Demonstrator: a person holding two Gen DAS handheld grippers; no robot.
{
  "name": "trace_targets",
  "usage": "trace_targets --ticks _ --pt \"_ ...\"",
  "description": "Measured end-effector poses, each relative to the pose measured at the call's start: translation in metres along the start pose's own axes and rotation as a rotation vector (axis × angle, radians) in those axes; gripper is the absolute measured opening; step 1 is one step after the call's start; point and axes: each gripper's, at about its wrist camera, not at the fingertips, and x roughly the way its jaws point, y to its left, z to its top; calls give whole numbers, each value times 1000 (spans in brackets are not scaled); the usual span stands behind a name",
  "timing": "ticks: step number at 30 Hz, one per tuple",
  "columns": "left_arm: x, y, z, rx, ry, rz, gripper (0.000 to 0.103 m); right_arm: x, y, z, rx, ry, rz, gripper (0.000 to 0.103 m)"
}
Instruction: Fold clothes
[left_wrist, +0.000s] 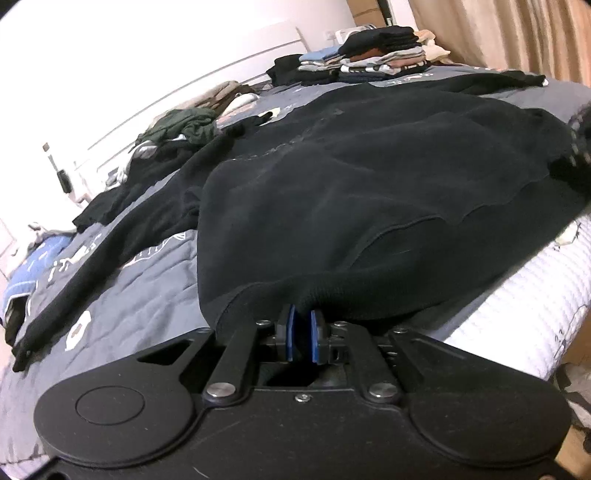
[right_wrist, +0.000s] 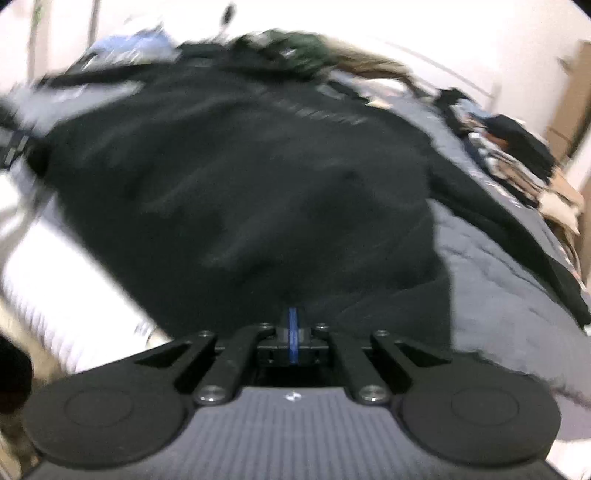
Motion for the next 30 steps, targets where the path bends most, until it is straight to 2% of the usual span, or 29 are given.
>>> trace_targets --ticks 2,4,7,10,14,15,18,19,21,23,24,25,26,28,29,30 --pt "4 0 -2 9 27 21 20 0 -4 2 30 -13 -14 0" --pt "7 1 -5 19 55 41 43 2 -4 3 42 1 5 0" --pt "13 1 -8 32 96 72 53 2 -2 4 24 2 22 2" --pt "18 1 -12 46 137 103 53 0 -5 1 40 20 -22 5" --pt "23 4 -15 52 182 135 53 -7 -25 -5 161 29 -25 5" --pt "24 5 -16 50 186 136 49 -8 -29 -6 191 32 -33 5" --pt "22 5 -12 45 171 114 20 -9 -36 -9 224 32 -69 6" --pt "21 8 -10 24 156 110 15 -11 -38 -10 240 29 -82 8" --pt "17 17 -6 -55 129 98 12 -13 -44 -12 277 24 -107 12" --pt "15 25 -4 -127 115 97 12 -15 -52 -15 320 21 -133 17" --pt "17 24 -5 -127 131 98 12 -17 -56 -17 341 19 -150 23" --pt "20 23 -5 -128 146 99 12 -17 -61 -17 362 22 -174 37" --pt "22 22 -6 -128 162 100 13 -16 -64 -19 382 30 -192 42" --pt "27 19 -7 -129 194 103 18 -15 -71 -22 423 50 -217 49" --pt "29 18 -7 -129 210 104 24 -13 -75 -24 452 64 -212 50" --pt "32 17 -8 -129 226 105 34 -11 -78 -27 486 82 -196 51"
